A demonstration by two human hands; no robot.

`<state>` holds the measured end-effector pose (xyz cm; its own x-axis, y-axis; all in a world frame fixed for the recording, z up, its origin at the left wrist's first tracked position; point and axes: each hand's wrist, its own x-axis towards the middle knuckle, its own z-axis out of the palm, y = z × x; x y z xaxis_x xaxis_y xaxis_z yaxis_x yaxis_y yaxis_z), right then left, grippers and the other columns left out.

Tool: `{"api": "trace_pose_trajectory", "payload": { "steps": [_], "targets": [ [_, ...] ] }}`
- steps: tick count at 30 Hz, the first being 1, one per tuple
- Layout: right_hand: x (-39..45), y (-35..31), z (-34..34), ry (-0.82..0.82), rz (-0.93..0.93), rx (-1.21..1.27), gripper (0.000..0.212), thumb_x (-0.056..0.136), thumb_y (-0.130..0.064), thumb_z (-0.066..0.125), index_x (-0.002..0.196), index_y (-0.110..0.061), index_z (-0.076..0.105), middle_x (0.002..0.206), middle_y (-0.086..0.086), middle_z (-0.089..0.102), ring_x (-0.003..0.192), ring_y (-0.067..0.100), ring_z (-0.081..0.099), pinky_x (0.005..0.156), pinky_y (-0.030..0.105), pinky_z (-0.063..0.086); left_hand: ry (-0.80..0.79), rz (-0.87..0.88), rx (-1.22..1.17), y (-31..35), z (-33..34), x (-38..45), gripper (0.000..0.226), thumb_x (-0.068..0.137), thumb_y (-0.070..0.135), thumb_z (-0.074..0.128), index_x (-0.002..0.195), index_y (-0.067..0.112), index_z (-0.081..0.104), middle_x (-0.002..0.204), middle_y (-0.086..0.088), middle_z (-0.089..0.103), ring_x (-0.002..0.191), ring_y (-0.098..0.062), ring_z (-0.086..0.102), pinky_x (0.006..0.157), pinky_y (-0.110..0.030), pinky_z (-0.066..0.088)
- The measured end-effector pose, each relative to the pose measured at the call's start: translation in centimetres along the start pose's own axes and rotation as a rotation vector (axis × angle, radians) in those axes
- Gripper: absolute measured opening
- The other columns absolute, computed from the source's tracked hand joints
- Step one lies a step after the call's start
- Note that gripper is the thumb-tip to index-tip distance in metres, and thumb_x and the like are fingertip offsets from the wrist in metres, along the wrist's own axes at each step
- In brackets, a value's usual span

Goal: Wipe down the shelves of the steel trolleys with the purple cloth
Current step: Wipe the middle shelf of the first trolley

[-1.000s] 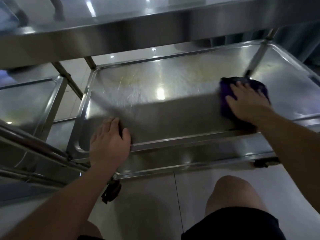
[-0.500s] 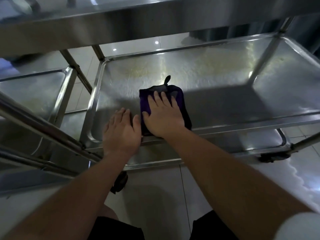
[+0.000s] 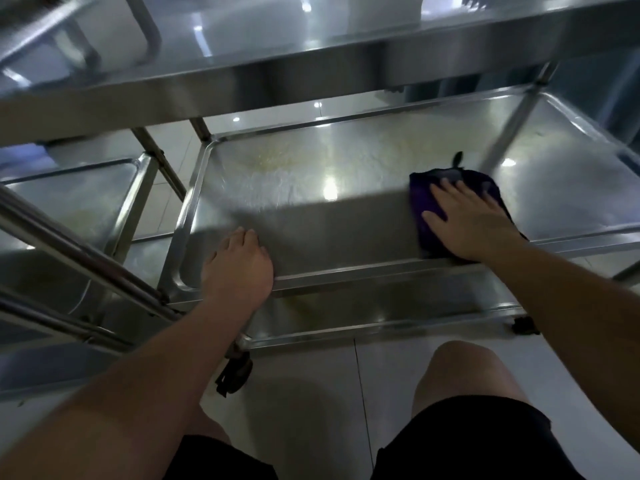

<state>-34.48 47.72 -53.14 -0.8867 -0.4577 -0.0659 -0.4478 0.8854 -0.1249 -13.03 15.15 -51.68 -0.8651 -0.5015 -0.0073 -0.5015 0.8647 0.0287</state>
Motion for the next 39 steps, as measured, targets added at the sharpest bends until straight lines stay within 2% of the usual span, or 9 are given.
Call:
{"api": "trace_pose_trajectory", "payload": {
  "steps": [3, 7, 12, 15, 18, 25, 33, 36, 39],
  "targets": [
    [0.1, 1.7, -0.1, -0.004, 0.051, -0.006, 0.073, 0.101, -0.065, 0.015, 0.165, -0.029, 0.008, 0.173, -0.006, 0.004, 0.159, 0.019, 0.004, 0.128, 0.051, 0.005, -0.014, 0.084, 0.148, 3.0, -1.3, 0.0, 0.044, 0.096, 0.02, 0.051, 0.139, 0.01, 0.053, 0.141, -0.012, 0.058, 0.128, -0.033, 0.057, 0.103, -0.047, 0.045],
    [0.0, 1.6, -0.1, -0.011, 0.026, 0.015, 0.074, 0.1, -0.065, 0.013, 0.165, -0.03, 0.005, 0.173, -0.006, 0.001, 0.159, 0.018, 0.002, 0.128, 0.049, 0.003, 0.044, 0.294, 0.038, 11.0, -0.7, -0.7, 0.046, 0.101, 0.027, 0.051, 0.143, 0.008, 0.054, 0.142, -0.014, 0.058, 0.127, -0.035, 0.057, 0.1, -0.048, 0.049],
    [-0.2, 5.4, -0.9, -0.023, 0.045, 0.02, 0.075, 0.099, -0.067, 0.013, 0.165, -0.033, 0.004, 0.173, -0.01, 0.0, 0.159, 0.014, -0.001, 0.128, 0.047, -0.001, 0.067, 0.411, -0.135, 19.5, 2.0, -0.7, 0.063, 0.107, 0.05, 0.03, 0.161, 0.017, 0.035, 0.168, -0.007, 0.037, 0.157, -0.026, 0.03, 0.125, -0.045, 0.026],
    [-0.3, 10.2, -1.7, -0.022, 0.112, 0.023, 0.08, 0.094, -0.07, 0.012, 0.165, -0.033, 0.006, 0.173, -0.012, 0.001, 0.159, 0.013, 0.0, 0.128, 0.047, -0.002, 0.037, 0.418, -0.109, 19.9, 3.2, 0.0, 0.071, 0.104, 0.06, 0.024, 0.165, 0.025, 0.027, 0.174, -0.003, 0.027, 0.161, -0.024, 0.02, 0.128, -0.043, 0.018],
    [-0.1, 15.4, -2.6, -0.036, 0.216, 0.017, 0.081, 0.093, -0.072, 0.012, 0.164, -0.035, 0.006, 0.173, -0.012, 0.001, 0.159, 0.013, 0.0, 0.127, 0.046, -0.003, 0.048, 0.408, -0.114, 19.4, 3.5, 0.0, 0.077, 0.098, 0.066, 0.019, 0.165, 0.028, 0.029, 0.173, 0.0, 0.028, 0.16, -0.022, 0.023, 0.128, -0.044, 0.02],
    [0.1, 25.0, -4.6, 0.03, 0.473, -0.015, 0.072, 0.103, -0.061, 0.021, 0.165, -0.025, 0.01, 0.174, -0.001, 0.002, 0.159, 0.024, 0.001, 0.128, 0.052, 0.004, 0.066, 0.389, -0.112, 19.2, 3.3, -0.5, 0.067, 0.105, 0.058, 0.035, 0.164, 0.026, 0.034, 0.171, -0.001, 0.032, 0.16, -0.022, 0.025, 0.128, -0.042, 0.02],
    [-2.7, 19.9, -4.2, 0.06, 0.661, 0.026, 0.082, 0.102, -0.061, 0.019, 0.164, -0.009, 0.011, 0.172, 0.017, 0.004, 0.158, 0.035, 0.004, 0.127, 0.053, 0.008, 0.074, 0.373, -0.124, 19.7, 3.5, -0.5, 0.074, 0.1, 0.064, 0.02, 0.162, 0.026, 0.035, 0.169, -0.003, 0.035, 0.158, -0.022, 0.027, 0.127, -0.043, 0.022],
    [-4.8, 15.4, -3.3, 0.083, 0.563, 0.022, 0.092, 0.096, -0.075, 0.018, 0.16, -0.008, 0.025, 0.168, 0.018, 0.021, 0.155, 0.035, 0.02, 0.123, 0.052, 0.021, 0.059, 0.385, -0.126, 19.7, 3.4, -0.4, 0.075, 0.1, 0.063, 0.018, 0.162, 0.024, 0.035, 0.17, -0.005, 0.035, 0.158, -0.024, 0.027, 0.127, -0.044, 0.021],
    [-6.5, 10.7, -2.1, 0.126, 0.341, -0.043, 0.08, 0.098, -0.068, 0.019, 0.146, -0.01, 0.044, 0.154, 0.019, 0.044, 0.141, 0.035, 0.042, 0.115, 0.052, 0.037, 0.036, 0.395, -0.135, 19.8, 3.1, -0.4, 0.075, 0.1, 0.062, 0.016, 0.162, 0.023, 0.034, 0.17, -0.005, 0.034, 0.158, -0.026, 0.026, 0.127, -0.045, 0.02]
  ]
}}
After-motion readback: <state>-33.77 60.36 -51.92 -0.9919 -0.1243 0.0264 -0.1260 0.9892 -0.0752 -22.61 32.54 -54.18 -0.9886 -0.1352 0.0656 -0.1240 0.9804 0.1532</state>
